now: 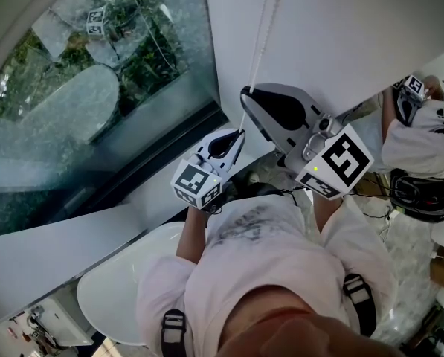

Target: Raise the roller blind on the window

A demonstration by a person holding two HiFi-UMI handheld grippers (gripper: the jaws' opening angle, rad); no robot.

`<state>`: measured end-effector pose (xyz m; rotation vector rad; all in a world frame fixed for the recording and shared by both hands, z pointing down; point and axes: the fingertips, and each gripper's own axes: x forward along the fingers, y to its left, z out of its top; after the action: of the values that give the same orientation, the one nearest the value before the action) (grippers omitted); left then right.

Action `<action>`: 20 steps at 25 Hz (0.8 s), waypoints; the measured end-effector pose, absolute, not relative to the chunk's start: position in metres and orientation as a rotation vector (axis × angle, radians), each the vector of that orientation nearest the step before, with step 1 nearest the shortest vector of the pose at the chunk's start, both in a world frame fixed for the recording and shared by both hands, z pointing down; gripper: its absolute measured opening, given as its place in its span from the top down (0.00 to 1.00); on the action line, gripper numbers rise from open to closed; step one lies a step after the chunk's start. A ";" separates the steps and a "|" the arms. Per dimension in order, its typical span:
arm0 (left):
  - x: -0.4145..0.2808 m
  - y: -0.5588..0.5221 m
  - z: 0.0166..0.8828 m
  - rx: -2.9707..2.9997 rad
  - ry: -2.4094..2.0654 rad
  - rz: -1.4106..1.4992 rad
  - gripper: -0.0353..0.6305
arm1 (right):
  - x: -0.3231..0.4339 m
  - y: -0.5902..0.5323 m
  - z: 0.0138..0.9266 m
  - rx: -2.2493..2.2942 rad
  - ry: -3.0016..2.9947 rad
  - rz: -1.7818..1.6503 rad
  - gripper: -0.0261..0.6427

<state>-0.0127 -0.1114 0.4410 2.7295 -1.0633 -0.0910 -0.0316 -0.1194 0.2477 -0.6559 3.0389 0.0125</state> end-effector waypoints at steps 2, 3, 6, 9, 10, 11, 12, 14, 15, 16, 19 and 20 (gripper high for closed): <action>-0.014 -0.112 0.441 2.729 -1.066 -0.098 0.94 | -0.031 -0.120 0.248 -0.656 3.012 -0.037 0.87; -0.015 -0.112 0.441 2.729 -1.068 -0.099 0.94 | -0.031 -0.121 0.248 -0.663 2.999 -0.043 0.87; -0.016 -0.114 0.448 2.722 -1.074 -0.079 0.94 | -0.034 -0.122 0.256 -0.678 2.993 -0.038 0.87; -0.016 -0.117 0.467 2.701 -1.081 -0.045 0.94 | -0.036 -0.126 0.274 -0.690 3.011 -0.039 0.87; -0.015 -0.117 0.474 2.692 -1.084 -0.039 0.94 | -0.036 -0.127 0.281 -0.693 3.016 -0.043 0.87; -0.015 -0.117 0.480 2.683 -1.087 -0.036 0.94 | -0.035 -0.127 0.287 -0.697 3.019 -0.046 0.87; -0.016 -0.117 0.484 2.675 -1.091 -0.035 0.94 | -0.035 -0.126 0.291 -0.702 3.021 -0.047 0.87; -0.017 -0.115 0.492 2.663 -1.099 -0.039 0.94 | -0.036 -0.124 0.298 -0.715 3.022 -0.041 0.87; -0.019 -0.115 0.494 2.660 -1.104 -0.042 0.94 | -0.037 -0.123 0.300 -0.721 3.021 -0.037 0.87; -0.020 -0.115 0.497 2.657 -1.108 -0.044 0.94 | -0.039 -0.122 0.303 -0.727 3.020 -0.035 0.87; -0.023 -0.115 0.506 2.647 -1.115 -0.038 0.94 | -0.041 -0.120 0.312 -0.746 3.020 -0.035 0.87; -0.023 -0.114 0.508 2.643 -1.116 -0.032 0.94 | -0.041 -0.120 0.315 -0.753 3.022 -0.037 0.87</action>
<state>-0.0227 -0.1140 0.5083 2.6433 -1.1156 -0.0322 -0.0407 -0.1199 0.3146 -0.7530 3.0220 -0.0366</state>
